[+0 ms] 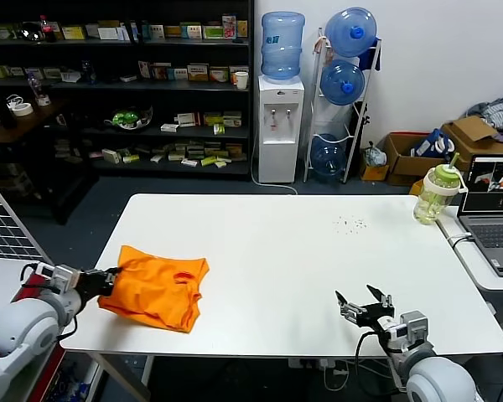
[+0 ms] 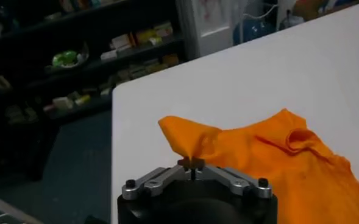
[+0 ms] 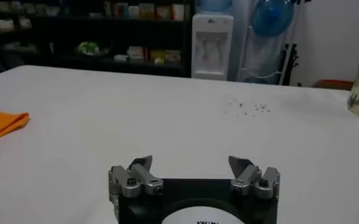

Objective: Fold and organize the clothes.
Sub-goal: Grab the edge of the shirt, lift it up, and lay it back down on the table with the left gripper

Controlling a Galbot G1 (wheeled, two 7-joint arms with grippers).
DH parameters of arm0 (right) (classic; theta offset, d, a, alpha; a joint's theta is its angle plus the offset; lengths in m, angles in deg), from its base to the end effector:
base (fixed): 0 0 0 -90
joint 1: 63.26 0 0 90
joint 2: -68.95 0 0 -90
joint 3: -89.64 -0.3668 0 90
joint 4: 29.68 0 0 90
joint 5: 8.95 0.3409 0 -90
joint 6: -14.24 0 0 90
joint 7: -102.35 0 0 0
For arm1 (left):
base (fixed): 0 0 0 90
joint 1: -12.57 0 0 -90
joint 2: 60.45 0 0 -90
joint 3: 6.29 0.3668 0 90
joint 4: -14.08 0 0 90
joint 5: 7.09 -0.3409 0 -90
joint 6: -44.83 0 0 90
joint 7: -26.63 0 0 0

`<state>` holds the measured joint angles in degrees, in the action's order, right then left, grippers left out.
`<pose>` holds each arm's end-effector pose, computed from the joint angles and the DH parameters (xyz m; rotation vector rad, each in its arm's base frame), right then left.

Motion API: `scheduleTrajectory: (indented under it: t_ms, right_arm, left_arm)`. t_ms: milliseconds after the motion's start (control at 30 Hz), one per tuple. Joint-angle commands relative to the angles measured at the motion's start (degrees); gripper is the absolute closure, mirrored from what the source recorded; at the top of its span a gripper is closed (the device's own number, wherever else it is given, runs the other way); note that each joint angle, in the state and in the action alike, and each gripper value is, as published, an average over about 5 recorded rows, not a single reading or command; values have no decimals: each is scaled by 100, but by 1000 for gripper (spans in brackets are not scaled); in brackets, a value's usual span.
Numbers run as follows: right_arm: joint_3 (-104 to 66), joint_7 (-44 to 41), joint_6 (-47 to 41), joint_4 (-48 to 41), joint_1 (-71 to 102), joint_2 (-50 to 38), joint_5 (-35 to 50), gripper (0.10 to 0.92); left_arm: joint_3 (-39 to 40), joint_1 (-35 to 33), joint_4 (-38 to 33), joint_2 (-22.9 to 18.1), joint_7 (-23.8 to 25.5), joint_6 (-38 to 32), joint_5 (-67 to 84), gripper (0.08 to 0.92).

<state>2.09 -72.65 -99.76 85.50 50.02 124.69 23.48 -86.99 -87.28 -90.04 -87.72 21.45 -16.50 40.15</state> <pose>0.2078 -0.1139 -0.2970 0.2609 -2.6553 0.0605 0.2911 0.2276 -0.2306 -0.2170 -2.4602 -0.4221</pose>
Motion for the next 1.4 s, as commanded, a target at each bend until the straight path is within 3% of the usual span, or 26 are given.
scheduleTrajectory:
  t_ms: [33, 333, 433, 533, 633, 767, 900, 1000, 1200, 1400]
  right_arm:
    - [-546, -195, 436, 213, 348, -24, -65, 203]
    - [-459, -176, 439, 166, 312, 88, -205, 203]
    - [-428, -150, 405, 173, 279, 105, -233, 203]
    - [-410, -128, 374, 173, 277, 145, -290, 203]
    - [-407, -85, 328, 169, 305, 240, -387, 203]
    - [-465, 12, 222, 171, 426, 419, -505, 203]
    - [-581, 91, 113, 169, 594, 595, -610, 203]
    - [-666, 137, 47, 158, 676, 726, -672, 203]
    - [-727, 183, -2, 146, 751, 868, -720, 203]
    - [-708, 191, 6, 107, 729, 879, -726, 203]
  left_arm:
    - [-158, -5, 676, 1079, 62, 35, -82, 906]
    - [-149, 53, 665, 1407, 100, 35, -53, 906]
    - [-175, -20, 409, 1335, -58, 109, 197, 906]
    - [-120, -44, -152, 1034, -574, 241, 1051, 906]
    - [301, 152, -901, 334, -1388, 347, 2143, 906]
    - [1755, 1347, -1434, -1157, -2401, 467, 2968, 906]
    - [3135, 2824, -1011, -2745, -3276, 576, 3657, 906]
    - [3738, 3663, -430, -3561, -3633, 571, 3879, 906]
    - [4286, 4348, 793, -4738, -3982, 572, 3805, 906]
    - [4458, 4416, 1418, -5242, -3989, 570, 3383, 906]
